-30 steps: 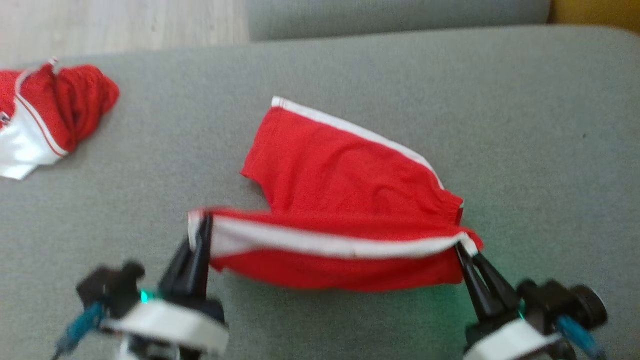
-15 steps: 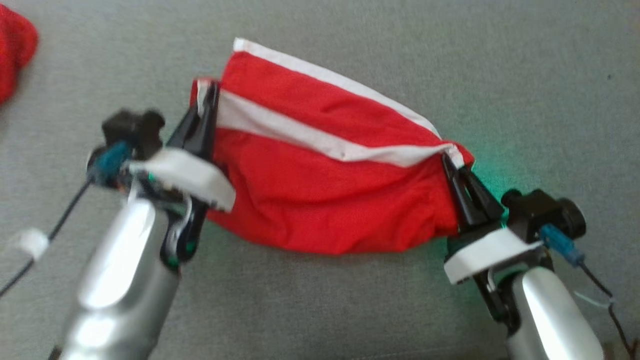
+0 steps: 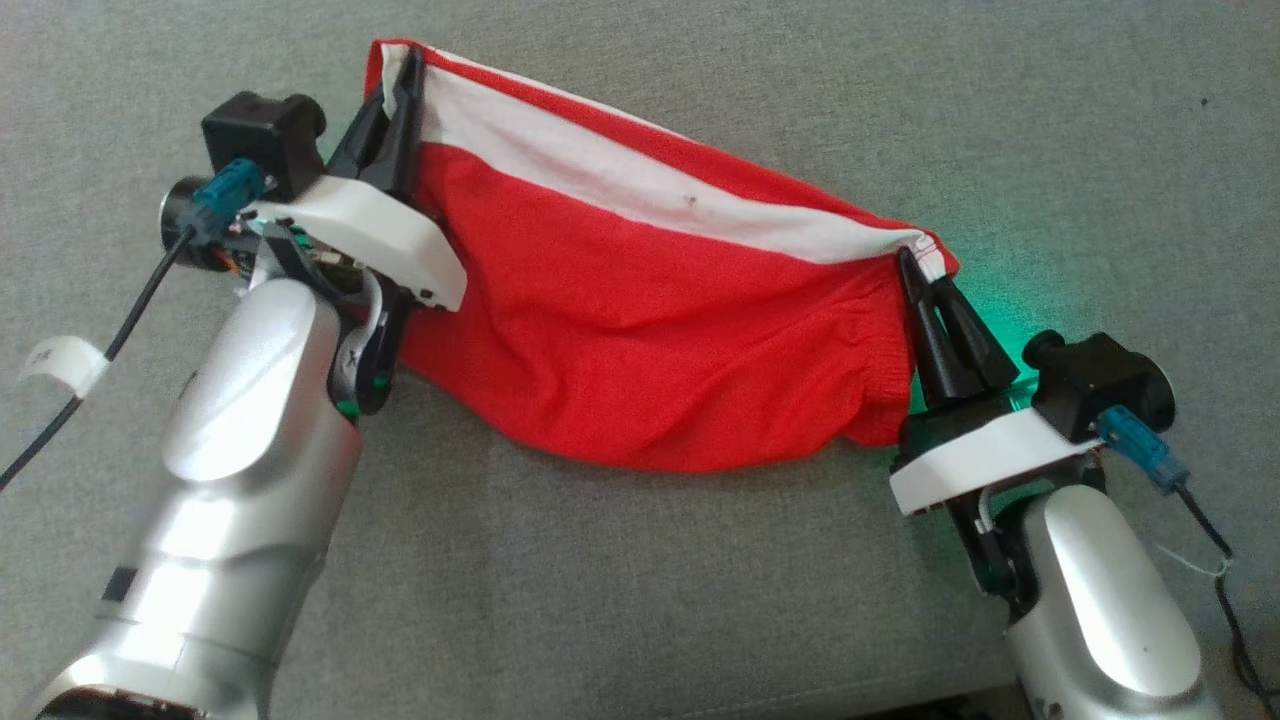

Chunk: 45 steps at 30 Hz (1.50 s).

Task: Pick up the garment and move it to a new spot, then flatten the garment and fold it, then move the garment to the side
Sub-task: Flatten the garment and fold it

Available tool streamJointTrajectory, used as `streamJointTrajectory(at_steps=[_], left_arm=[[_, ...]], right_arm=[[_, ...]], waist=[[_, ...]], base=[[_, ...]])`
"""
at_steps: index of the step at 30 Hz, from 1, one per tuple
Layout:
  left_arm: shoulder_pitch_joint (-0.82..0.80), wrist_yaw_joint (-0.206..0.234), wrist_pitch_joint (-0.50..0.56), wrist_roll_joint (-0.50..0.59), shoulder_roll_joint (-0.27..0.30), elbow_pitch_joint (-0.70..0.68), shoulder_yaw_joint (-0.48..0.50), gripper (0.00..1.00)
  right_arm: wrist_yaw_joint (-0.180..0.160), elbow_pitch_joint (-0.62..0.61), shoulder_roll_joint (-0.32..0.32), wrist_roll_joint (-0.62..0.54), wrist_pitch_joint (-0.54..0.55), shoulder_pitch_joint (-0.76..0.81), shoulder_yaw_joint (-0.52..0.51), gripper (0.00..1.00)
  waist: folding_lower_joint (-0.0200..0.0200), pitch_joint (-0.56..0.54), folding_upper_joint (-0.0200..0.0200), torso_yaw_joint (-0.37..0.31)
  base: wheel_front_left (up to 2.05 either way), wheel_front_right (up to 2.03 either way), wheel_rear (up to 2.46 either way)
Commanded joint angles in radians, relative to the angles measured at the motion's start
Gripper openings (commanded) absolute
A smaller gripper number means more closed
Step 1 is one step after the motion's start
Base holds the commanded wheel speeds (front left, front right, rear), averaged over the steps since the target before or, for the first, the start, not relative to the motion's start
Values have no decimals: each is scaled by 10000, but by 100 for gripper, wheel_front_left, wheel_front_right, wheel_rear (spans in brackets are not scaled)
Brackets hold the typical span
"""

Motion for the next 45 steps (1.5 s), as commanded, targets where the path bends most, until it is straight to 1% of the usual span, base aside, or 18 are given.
streamJointTrajectory(at_steps=[1,2,3,4,8,12,18,22,28,35,38,40,42,45], left_arm=[[-387,-22,-178,120,219,-141,308,0],[-449,-36,-283,136,202,-37,300,14],[-498,-54,-365,151,188,62,283,57],[-541,-80,-427,190,189,153,240,100],[-622,-198,-525,321,209,399,27,100],[-434,-268,-503,277,194,361,-101,100],[366,-262,-119,20,365,64,-164,100],[1051,-227,167,-165,560,-177,-182,100],[1832,-40,306,-335,675,-666,-193,100],[2317,220,324,-473,680,-1156,-173,100],[2261,298,441,-484,736,-1194,-159,100],[2069,369,806,-445,814,-1065,-229,100],[1991,392,944,-425,838,-997,-262,100],[1735,583,1283,-270,942,-737,-333,100]], right_arm=[[75,-240,85,38,-193,-111,190,37],[75,-210,85,24,-263,-134,181,74],[75,-187,85,-12,-349,-150,144,100],[75,-156,86,-29,-404,-154,110,100],[75,-86,86,-60,-522,-117,35,100],[75,-204,86,-180,-469,108,-165,100],[75,-670,87,-499,-80,752,-718,100],[75,-1067,87,-640,243,1193,-906,100],[75,-1386,87,-710,649,1731,-1193,100],[75,-1887,87,-788,837,2378,-1686,100],[75,-2214,87,-847,835,2425,-1871,100],[75,-2534,87,-873,875,2374,-1931,100],[75,-2616,87,-868,886,2343,-1928,100],[75,-2804,87,-848,893,2235,-1881,100]], waist=[[-1,-10,0,-11],[-1,-22,0,-13],[-1,-39,0,-12],[-1,-62,0,-5],[-1,-218,0,62],[-1,-475,0,178],[-1,-964,0,339],[-1,-1287,0,394],[-1,-1605,0,446],[-1,-1818,0,307],[-1,-1777,0,189],[-1,-1677,0,86],[-1,-1635,0,54],[-1,-1527,0,-26]], base=[[0,0,0],[0,0,0],[0,0,0],[0,0,0],[0,0,0],[0,0,0],[0,0,0],[0,0,0],[0,0,0],[0,0,0],[0,0,0],[0,0,0],[0,0,0],[0,0,0]])
